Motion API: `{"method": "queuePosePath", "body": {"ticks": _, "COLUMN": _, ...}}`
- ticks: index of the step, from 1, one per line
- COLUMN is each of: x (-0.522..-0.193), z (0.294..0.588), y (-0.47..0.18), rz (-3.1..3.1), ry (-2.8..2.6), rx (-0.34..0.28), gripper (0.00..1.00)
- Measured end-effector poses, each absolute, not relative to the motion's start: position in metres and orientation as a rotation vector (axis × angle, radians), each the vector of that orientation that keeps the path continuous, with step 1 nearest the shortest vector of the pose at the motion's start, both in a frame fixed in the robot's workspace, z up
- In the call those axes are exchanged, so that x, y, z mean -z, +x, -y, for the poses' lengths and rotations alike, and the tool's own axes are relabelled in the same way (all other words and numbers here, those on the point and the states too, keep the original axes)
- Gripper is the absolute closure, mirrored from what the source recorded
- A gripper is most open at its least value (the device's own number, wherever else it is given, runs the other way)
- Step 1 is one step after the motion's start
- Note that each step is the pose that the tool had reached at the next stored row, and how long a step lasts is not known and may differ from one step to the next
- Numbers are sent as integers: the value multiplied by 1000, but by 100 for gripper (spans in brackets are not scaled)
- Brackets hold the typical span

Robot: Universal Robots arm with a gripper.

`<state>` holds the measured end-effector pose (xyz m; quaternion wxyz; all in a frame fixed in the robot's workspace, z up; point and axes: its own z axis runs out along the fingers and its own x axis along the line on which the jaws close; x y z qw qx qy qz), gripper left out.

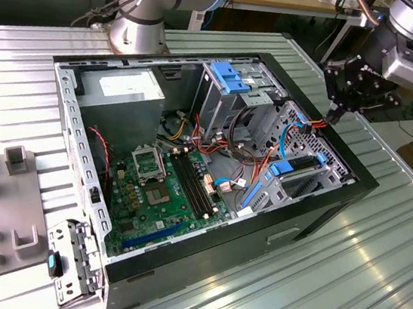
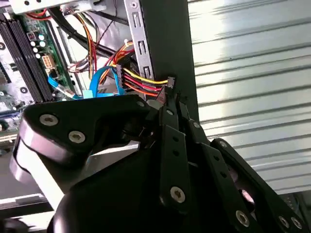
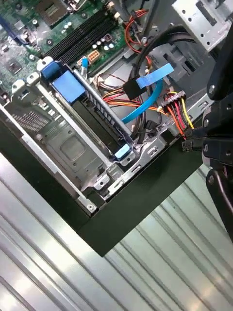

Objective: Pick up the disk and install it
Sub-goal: 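Insert the first disk wire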

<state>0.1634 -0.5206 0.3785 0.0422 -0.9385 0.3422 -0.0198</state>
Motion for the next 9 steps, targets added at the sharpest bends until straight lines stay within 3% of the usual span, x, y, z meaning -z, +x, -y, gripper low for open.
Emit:
{"method": "queuePosePath", "body": {"ticks": 2, "x": -378, "z": 521, "y": 166, "rz": -956, "ry": -2907, "rx": 60, "gripper": 75}}
{"method": "queuePosePath", "body": {"ticks": 3, "x": -377, "z": 521, "y": 166, "rz": -873, "ry": -2938, "rx": 83, "gripper": 75}}
{"method": "queuePosePath", "body": {"ticks": 9, "x": -376, "z": 521, "y": 164, "rz": -684, "ry": -2991, "rx": 81, "gripper": 75}}
